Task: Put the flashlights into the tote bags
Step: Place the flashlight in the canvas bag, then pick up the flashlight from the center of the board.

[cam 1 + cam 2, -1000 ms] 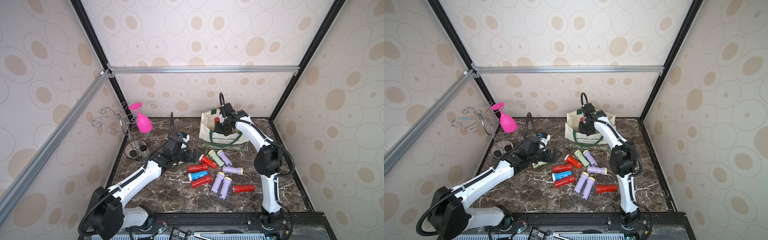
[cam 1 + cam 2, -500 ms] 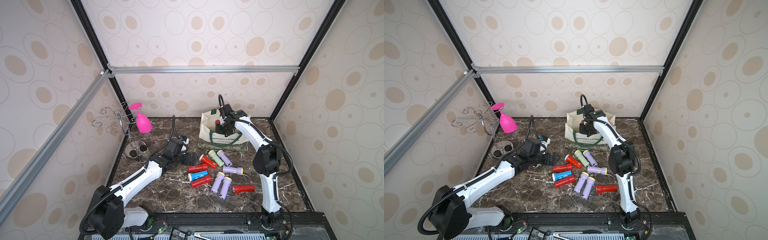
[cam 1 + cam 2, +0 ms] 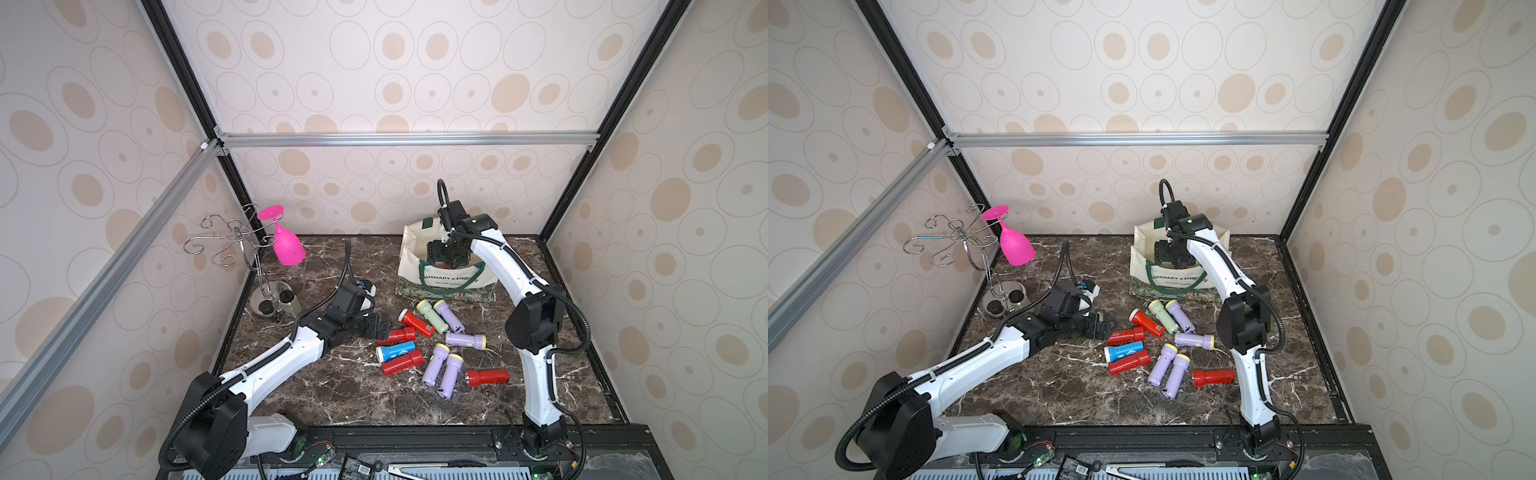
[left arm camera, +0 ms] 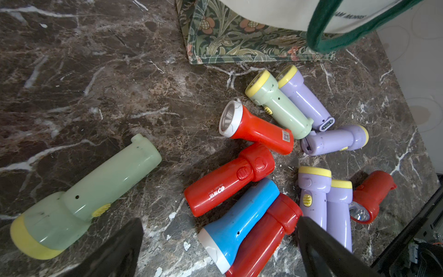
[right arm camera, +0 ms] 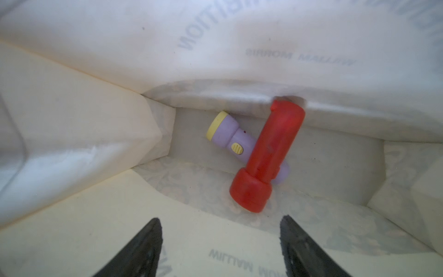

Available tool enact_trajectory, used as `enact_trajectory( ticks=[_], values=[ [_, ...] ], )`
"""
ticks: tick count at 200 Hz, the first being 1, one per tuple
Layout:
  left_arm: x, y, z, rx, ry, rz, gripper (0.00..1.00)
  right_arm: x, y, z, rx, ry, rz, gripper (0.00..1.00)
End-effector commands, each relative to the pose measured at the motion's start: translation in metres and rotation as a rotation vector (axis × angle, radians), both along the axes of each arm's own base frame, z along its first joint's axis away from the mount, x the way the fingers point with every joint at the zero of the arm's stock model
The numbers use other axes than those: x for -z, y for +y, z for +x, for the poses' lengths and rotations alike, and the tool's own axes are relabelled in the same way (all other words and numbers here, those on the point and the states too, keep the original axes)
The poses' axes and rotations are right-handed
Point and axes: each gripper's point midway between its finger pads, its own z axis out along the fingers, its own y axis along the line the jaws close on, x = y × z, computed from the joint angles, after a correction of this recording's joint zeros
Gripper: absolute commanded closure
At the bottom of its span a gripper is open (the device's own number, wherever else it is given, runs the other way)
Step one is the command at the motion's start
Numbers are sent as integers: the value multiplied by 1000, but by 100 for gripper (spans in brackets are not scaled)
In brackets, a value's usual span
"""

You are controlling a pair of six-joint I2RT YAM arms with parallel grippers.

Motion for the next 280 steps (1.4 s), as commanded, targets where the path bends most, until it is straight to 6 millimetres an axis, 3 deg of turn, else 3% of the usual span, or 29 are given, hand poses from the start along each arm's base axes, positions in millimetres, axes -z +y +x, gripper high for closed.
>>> enact_trajectory(
  ticks=[1, 6, 25, 112, 116, 208, 280],
  values=[
    [4, 7, -5, 3, -3, 37, 0, -45, 2, -17, -40, -79, -35, 19],
    [5, 8, -5, -1, -2, 40, 0, -60, 5, -16, -46, -115, -24, 18],
    [10, 12, -5, -22, 3, 55, 1, -75, 10, -25, -74, -140, -30, 17],
    [18, 25, 15, -115, 15, 165, 4, -127, 29, -78, -206, -220, -9, 16],
    [19, 26, 18, -119, 13, 178, 4, -120, 29, -82, -214, -200, -16, 16],
    [34, 37, 60, -153, 34, 437, 5, -127, 12, -170, -331, -190, 88, 15],
    [56, 40, 80, -77, 113, 615, 9, -129, 3, -207, -427, -179, 108, 14]
  ],
)
